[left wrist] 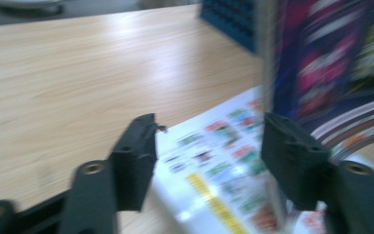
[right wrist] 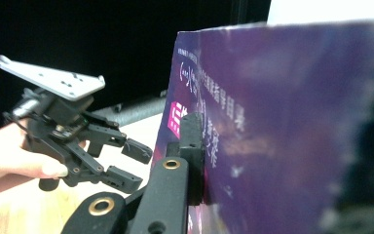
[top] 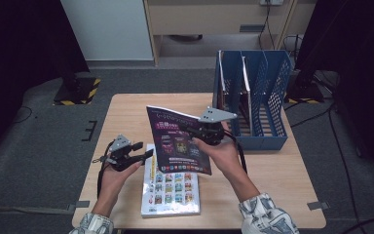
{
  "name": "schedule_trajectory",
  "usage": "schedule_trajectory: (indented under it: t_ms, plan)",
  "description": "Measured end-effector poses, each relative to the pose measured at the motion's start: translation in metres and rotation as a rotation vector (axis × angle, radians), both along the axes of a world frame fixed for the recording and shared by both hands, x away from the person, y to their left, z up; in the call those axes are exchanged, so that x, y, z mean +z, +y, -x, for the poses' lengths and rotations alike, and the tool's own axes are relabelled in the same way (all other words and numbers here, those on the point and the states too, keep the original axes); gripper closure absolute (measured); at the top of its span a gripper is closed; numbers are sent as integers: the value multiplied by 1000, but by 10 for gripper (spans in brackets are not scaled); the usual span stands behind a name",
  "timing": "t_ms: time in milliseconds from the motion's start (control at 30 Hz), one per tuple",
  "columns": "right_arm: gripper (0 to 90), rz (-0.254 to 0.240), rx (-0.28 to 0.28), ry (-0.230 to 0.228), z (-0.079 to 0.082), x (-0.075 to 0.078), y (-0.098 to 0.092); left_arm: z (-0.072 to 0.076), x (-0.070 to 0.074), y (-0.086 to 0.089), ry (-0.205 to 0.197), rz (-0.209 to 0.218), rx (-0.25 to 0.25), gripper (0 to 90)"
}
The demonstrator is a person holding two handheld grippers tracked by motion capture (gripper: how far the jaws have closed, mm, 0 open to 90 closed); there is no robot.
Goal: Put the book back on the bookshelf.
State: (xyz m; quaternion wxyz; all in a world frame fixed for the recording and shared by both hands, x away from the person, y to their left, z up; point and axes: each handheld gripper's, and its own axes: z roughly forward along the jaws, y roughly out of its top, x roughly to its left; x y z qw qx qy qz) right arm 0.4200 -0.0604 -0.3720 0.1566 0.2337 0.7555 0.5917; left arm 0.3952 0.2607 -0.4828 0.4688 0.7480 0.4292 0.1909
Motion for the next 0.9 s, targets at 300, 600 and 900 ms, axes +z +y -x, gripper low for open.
schedule_trajectory:
  t_ms: [300, 600, 900]
  plan:
    - [838, -56, -50, -45, -2, 8, -9, -11, -27, 24, 113, -143, 104, 86]
    - [838, -84, -79, -53, -1, 11, -21, -18, -47, 35, 204, -194, 165, 63]
    - [838, -100, -92, -56, 4, 10, -33, -18, -53, 35, 192, -226, 169, 38]
